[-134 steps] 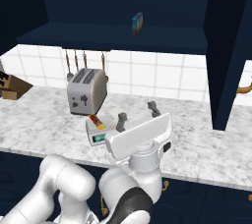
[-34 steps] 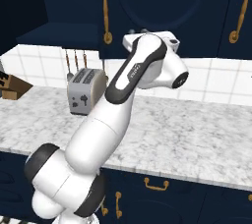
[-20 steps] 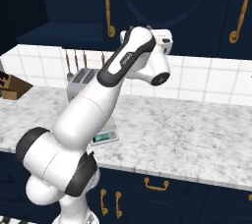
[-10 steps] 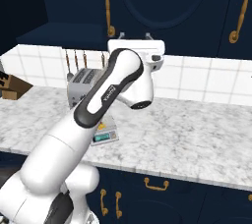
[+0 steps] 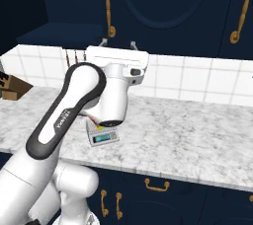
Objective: Pick the bar and place it on the digital scale for weighing, and close the cabinet.
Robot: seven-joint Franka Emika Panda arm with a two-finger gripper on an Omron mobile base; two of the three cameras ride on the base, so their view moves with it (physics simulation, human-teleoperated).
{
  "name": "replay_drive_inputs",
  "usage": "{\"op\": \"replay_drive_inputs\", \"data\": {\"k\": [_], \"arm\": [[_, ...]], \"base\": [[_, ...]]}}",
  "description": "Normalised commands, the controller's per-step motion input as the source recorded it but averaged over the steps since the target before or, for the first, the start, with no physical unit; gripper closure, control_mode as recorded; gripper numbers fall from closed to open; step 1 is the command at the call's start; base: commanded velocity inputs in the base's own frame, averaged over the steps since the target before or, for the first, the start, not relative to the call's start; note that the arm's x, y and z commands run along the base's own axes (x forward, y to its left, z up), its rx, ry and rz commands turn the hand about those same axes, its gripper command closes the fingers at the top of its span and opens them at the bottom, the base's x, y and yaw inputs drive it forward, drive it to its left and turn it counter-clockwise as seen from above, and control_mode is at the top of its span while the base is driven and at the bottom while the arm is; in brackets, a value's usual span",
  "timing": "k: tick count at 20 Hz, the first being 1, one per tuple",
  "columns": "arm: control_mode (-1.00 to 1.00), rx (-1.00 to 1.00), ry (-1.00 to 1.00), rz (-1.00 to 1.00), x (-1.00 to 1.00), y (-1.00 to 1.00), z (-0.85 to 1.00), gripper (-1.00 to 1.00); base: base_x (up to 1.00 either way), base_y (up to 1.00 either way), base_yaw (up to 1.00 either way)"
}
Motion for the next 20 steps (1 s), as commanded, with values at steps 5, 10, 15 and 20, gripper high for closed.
{"op": "replay_drive_inputs", "data": {"k": [5,10,15,20], "arm": [[-1.0,0.09,0.0,-0.03,-1.0,0.31,0.0,-1.0],[-1.0,0.01,0.07,0.0,-1.0,0.32,0.3,-1.0],[-1.0,-0.09,0.38,0.0,-1.0,0.53,0.55,-1.0],[-1.0,-0.04,0.35,0.0,-1.0,0.56,0.66,-1.0]], "base": [[0.0,0.0,0.0],[0.0,0.0,0.0],[0.0,0.0,0.0],[0.0,0.0,0.0]]}}
